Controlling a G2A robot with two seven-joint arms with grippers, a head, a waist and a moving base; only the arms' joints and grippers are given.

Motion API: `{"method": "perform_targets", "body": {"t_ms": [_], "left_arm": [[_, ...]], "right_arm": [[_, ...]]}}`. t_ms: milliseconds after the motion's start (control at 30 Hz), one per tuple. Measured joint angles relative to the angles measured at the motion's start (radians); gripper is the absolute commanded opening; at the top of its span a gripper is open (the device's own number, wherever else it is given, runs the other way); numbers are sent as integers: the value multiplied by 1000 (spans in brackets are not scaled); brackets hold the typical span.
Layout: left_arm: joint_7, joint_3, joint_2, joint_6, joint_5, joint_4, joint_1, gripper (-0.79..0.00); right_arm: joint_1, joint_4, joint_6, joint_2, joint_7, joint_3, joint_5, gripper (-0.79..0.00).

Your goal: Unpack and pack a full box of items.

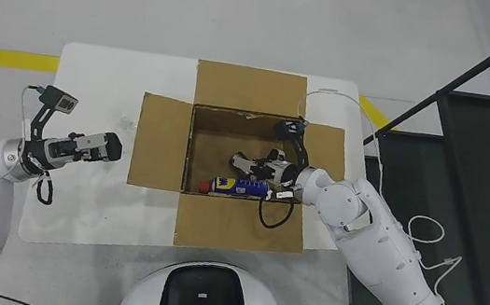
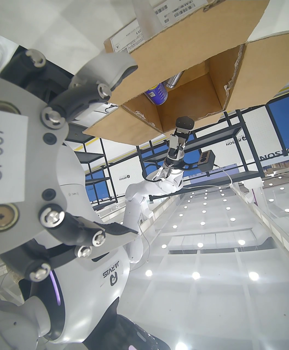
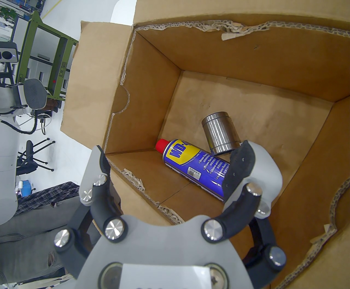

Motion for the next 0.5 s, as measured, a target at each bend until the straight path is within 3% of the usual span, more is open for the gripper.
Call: {"method": "perform_targets", "body": {"t_ms": [100, 200, 500], "left_arm": [[0, 0, 0, 0, 0, 0, 0, 0], [0, 0, 0, 0, 0, 0, 0, 0], [0, 0, 0, 0, 0, 0, 0, 0]], "right_arm": [[27, -10, -51, 0, 54, -35, -94, 0], [82, 17, -30, -8, 111, -79, -188, 0], [292, 205, -25, -73, 188, -278, -333, 0]]}}
